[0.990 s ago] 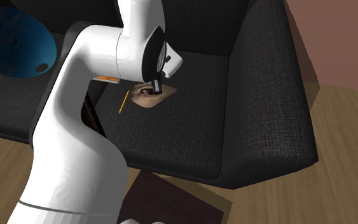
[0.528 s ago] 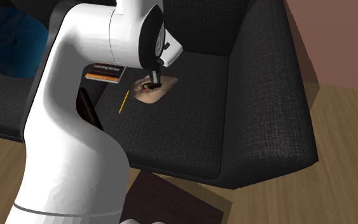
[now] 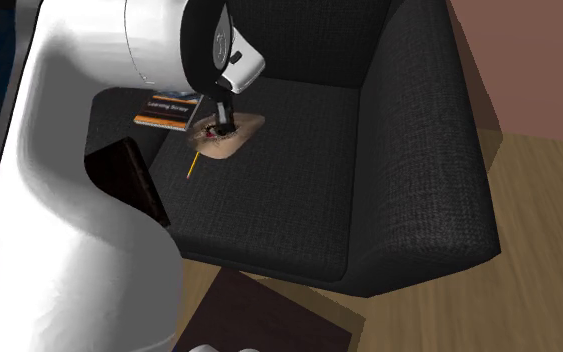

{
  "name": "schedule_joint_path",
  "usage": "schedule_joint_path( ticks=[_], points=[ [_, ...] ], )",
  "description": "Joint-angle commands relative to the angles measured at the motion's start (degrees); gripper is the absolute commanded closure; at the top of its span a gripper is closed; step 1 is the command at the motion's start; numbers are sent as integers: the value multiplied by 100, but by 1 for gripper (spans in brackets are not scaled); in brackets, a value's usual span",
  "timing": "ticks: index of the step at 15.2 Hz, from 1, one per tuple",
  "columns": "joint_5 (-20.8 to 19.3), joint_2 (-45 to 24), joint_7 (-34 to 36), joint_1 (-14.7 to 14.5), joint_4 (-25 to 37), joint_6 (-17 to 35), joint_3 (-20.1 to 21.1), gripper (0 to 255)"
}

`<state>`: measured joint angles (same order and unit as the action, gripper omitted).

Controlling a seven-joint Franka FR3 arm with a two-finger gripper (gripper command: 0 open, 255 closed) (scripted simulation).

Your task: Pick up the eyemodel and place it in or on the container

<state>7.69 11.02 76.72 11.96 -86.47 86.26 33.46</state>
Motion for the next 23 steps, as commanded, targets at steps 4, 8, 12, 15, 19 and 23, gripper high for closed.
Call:
schedule_joint_path(
  ticks=[4, 8, 12, 15, 19, 23],
  points=[
    [168, 339, 583, -223, -39, -184, 314, 255],
    [229, 447, 1094, -375, 85, -334, 641, 255],
    [215, 426, 1675, -510, 332, -492, 1057, 255],
    [127, 306, 2169, -589, 604, -617, 1461, 255],
    [-192, -63, 2955, -674, 1098, -799, 2201, 255],
    [-930, -774, 3889, -847, 1683, -1014, 3176, 255]
  ],
)
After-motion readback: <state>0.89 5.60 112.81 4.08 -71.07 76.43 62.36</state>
